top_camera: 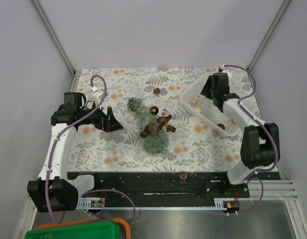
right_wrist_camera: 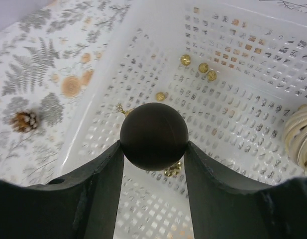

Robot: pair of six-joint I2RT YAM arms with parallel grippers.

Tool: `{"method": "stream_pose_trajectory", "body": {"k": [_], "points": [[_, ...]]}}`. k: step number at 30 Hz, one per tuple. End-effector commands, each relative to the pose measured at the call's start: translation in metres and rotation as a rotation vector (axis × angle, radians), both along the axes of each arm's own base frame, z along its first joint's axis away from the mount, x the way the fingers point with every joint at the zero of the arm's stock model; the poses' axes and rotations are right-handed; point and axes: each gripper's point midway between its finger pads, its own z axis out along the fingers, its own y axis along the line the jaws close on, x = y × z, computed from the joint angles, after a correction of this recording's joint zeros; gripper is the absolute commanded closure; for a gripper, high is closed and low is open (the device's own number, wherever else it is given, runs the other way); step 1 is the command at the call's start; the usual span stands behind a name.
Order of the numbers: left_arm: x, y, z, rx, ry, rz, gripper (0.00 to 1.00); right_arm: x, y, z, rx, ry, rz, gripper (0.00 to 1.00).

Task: Decorate the small christmas tree

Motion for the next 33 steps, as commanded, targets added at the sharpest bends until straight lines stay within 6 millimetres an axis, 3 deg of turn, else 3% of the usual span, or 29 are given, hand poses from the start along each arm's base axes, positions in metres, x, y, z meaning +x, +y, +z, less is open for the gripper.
{"method": "stream_pose_trajectory", "body": {"k": [1,4,10,14,17,23,29,33], "points": [[0.001,-0.004,0.007,-0.024,-0.065,-0.045,0.01,-0.038,0.026,0.047,0.121,-0.063,0.108,0.62],[0.002,-0.005,0.009,-0.025,-0.08,-0.057,0.01,-0.085,0.055,0.07,0.229,-0.082,0.239,0.63],[0.001,-0.006,0.008,-0.031,-0.088,-0.079,0.01,-0.202,0.098,0.12,0.406,-0.103,0.472,0.66],[0.003,-0.008,0.01,-0.042,-0.101,-0.088,0.01,-0.27,0.111,0.123,0.464,-0.032,0.565,0.67],[0.004,-0.01,0.014,-0.06,-0.106,-0.089,0.01,-0.307,0.113,0.122,0.528,0.02,0.591,0.69],[0.007,-0.017,0.02,-0.091,-0.109,-0.092,0.01,-0.34,0.112,0.103,0.554,0.122,0.633,0.71],[0.009,-0.035,0.009,-0.12,-0.058,-0.134,0.01,-0.344,0.123,0.088,0.544,0.158,0.689,0.71],[0.009,-0.043,0.003,-0.124,-0.04,-0.161,0.01,-0.343,0.141,0.077,0.529,0.169,0.741,0.71]]}}
